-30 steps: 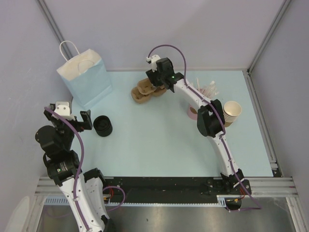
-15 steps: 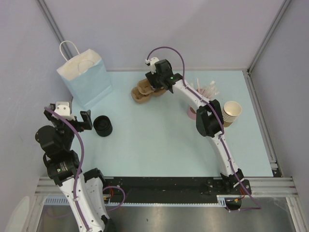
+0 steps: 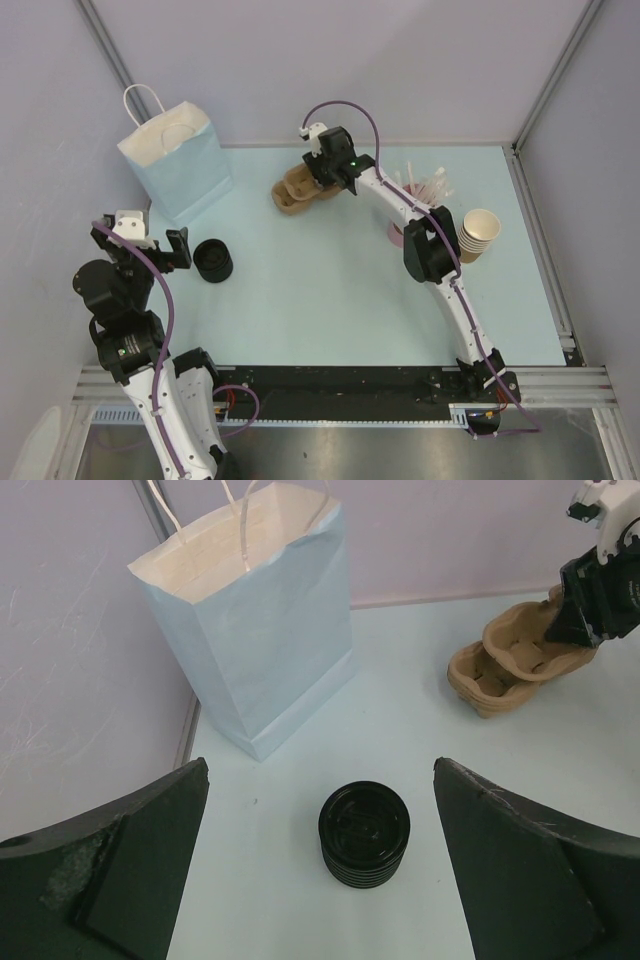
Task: Pack the takeout coffee
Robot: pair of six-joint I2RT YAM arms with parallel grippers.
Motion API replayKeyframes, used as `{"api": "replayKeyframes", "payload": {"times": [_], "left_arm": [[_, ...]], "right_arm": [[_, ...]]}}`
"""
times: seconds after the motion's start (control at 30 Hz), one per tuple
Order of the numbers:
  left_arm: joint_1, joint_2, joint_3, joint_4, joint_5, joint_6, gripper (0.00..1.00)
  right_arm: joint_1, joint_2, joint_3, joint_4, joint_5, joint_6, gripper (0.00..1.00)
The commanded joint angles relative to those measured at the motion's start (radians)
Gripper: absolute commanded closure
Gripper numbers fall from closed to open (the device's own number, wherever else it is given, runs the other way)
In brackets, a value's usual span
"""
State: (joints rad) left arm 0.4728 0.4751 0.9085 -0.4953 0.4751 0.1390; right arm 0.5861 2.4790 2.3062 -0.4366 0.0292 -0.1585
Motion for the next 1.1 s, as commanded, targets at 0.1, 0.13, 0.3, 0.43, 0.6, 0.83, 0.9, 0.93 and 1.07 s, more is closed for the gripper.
{"api": "replayKeyframes", "payload": {"times": [0.1, 0.13, 0.3, 0.43, 0.6, 0.83, 0.9, 0.93, 1.07], "left_arm": [[0.012, -0.003, -0.003, 0.027, 0.017, -0.007, 0.01], [0.013, -0.003, -0.003, 0.027, 0.016, -0.007, 0.0], [0.013, 0.006, 0.03, 0.026, -0.003, 0.013, 0.01], [0.013, 0.066, 0.105, 0.009, 0.002, 0.05, 0.01], [0.015, 0.187, 0.22, 0.027, 0.02, 0.105, 0.0], [0.013, 0.414, 0.374, 0.073, 0.134, 0.175, 0.01], [0.012, 0.464, 0.382, 0.116, 0.204, 0.195, 0.01], [0.012, 0.486, 0.389, 0.127, 0.227, 0.201, 0.01], [-0.017, 0.595, 0.424, 0.169, 0.267, 0.24, 0.01]], "right_arm": [[0.004, -0.034, 0.047, 0.012, -0.002, -0.004, 0.66], [0.007, -0.058, 0.045, 0.007, -0.005, -0.003, 0.67], [0.018, -0.187, -0.022, 0.003, -0.018, 0.002, 0.68], [0.041, -0.337, -0.105, -0.01, -0.018, -0.021, 0.68], [0.058, -0.587, -0.232, -0.034, -0.072, -0.026, 0.68], [0.052, -0.9, -0.413, -0.045, -0.195, -0.024, 0.69], [0.054, -0.983, -0.457, -0.047, -0.218, -0.032, 0.68], [0.05, -1.006, -0.468, -0.048, -0.23, -0.033, 0.69], [0.034, -1.117, -0.536, -0.053, -0.264, -0.036, 0.68]]}}
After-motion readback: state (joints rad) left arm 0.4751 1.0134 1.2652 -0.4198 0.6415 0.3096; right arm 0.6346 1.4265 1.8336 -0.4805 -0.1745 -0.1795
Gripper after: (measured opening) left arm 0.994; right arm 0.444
